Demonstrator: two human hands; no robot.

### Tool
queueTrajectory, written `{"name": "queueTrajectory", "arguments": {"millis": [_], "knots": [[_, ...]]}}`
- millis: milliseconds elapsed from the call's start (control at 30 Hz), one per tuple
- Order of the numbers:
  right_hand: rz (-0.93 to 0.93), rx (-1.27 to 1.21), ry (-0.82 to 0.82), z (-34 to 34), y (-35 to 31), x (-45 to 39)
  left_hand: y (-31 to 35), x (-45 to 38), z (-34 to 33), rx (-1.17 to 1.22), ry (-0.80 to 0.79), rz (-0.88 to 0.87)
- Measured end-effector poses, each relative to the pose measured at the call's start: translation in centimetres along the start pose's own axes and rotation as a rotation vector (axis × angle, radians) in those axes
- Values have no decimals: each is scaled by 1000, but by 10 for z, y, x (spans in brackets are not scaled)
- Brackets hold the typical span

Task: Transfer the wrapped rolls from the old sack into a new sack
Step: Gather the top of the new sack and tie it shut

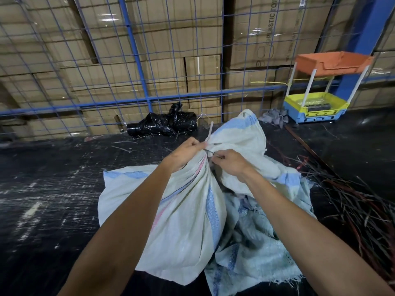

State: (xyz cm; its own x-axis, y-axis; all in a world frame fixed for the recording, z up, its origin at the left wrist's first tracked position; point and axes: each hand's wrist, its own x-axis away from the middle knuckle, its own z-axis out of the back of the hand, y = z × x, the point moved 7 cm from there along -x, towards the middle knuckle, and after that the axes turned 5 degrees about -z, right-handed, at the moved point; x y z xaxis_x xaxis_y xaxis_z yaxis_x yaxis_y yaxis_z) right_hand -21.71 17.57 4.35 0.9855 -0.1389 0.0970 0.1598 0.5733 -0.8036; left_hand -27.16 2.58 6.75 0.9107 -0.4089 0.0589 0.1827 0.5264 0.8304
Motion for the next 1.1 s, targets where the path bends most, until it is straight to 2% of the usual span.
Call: {"name": "queueTrajectory", "arguments": {"millis": [100,267,367,433,467,533,700,867,967,1100], "knots": [[78,-183,30,-17,-17,-6,-3,7,29,-52,39,-118],[156,-319,-120,-54,-76,2,-4,22,116,23,451,-165],[121,-141,-193,-96,-106,5,-3,43,177,155,619,-186],[122,36,-106,-116,-132,7,-10,55,213,161,657,-173],[118,33,-41,-122,-145,10,-14,62,227,154,686,-169],[132,-111,8,-139,-175,17,-22,78,264,147,756,-166],[164,-381,-48,-178,-248,18,-24,123,349,127,891,-202],[189,-426,-46,-209,-295,16,-9,158,395,10,919,-320],[151,-390,-59,-237,-291,21,-29,170,402,-128,899,-209],[25,-381,-204,-283,-248,49,-106,167,379,-276,674,20]]}}
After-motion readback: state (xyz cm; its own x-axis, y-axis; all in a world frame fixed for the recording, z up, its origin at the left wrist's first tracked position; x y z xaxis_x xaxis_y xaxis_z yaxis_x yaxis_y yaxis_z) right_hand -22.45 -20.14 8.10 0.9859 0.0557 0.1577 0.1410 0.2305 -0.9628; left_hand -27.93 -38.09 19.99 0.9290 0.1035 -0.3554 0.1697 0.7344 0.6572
